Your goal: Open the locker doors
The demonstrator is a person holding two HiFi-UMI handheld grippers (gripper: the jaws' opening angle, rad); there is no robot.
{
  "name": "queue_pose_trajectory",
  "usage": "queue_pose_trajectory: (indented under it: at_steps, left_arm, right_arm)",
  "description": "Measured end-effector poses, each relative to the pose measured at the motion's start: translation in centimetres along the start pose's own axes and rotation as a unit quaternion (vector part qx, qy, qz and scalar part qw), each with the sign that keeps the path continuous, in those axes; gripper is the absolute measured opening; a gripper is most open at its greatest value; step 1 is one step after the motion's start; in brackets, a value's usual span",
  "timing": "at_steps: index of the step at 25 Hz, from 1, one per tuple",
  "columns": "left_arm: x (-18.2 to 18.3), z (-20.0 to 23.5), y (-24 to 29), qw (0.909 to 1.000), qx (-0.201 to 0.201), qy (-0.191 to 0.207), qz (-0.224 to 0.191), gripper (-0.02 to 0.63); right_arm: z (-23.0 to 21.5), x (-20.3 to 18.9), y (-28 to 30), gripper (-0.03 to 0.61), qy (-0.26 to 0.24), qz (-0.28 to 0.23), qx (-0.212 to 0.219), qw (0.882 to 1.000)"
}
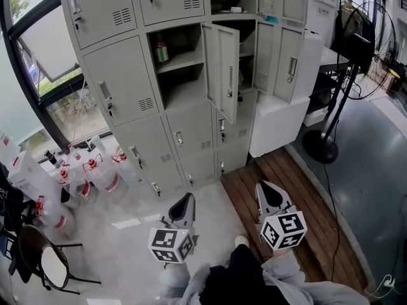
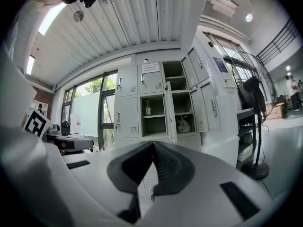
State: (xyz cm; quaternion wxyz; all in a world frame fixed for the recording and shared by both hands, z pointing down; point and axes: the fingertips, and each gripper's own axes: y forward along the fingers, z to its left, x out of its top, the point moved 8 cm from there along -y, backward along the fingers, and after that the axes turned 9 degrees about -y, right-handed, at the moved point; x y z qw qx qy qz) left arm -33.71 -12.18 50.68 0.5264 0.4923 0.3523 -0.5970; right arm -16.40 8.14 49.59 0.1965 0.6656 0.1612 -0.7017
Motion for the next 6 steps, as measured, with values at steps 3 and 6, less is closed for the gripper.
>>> queue_pose_trajectory:
  at_steps: [3,6]
  left_arm:
    - [-0.04,0.08,-0.19,1.0000,0.002,-0.001,-0.001,0.011]
    - [-0.04,0.20,-0.29,1.0000,0.004,-0.001,-0.002,0.012]
  right_arm:
    - [0.10,-0.09,0.02,0.000,0.003,0.000,0.001,1.000]
    - [0.25,-0.08,0.14,0.000,0.009,-0.003,0.005,1.000]
